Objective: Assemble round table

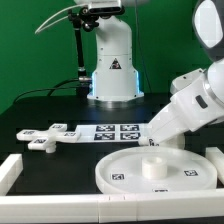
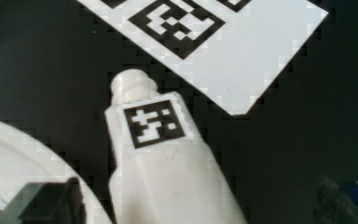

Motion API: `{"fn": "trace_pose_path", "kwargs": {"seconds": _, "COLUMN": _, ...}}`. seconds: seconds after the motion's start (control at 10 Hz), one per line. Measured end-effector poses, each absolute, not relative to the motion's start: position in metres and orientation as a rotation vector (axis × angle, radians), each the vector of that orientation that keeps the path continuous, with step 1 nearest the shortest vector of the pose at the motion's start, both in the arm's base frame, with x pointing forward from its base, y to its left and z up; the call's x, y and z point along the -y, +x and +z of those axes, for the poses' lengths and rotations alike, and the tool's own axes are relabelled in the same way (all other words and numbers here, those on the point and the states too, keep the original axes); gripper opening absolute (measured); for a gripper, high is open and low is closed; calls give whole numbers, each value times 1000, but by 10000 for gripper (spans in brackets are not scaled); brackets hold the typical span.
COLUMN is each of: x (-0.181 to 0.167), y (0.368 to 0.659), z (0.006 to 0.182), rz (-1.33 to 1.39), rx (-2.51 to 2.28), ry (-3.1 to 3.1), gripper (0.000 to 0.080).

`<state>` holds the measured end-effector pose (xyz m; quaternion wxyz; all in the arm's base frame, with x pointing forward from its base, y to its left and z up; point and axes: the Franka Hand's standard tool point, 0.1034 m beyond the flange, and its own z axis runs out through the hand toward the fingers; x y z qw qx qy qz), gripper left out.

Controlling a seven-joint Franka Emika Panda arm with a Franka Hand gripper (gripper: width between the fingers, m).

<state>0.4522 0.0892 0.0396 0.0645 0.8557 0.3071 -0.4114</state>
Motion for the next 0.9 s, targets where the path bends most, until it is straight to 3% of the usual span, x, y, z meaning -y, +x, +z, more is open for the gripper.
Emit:
{"fn": "trace_pose_path", "kwargs": {"seconds": 0.5, "x": -93, "y": 465, "z": 28, "rz": -1096, "rx": -878, "ry": 2640, "gripper": 649}}
{"fn": "trace_pose_path", "kwargs": {"seconds": 0.9, "x": -86, "y": 457, "z": 11, "rz": -1070, "rx": -904, "ry": 2659, "gripper": 649}}
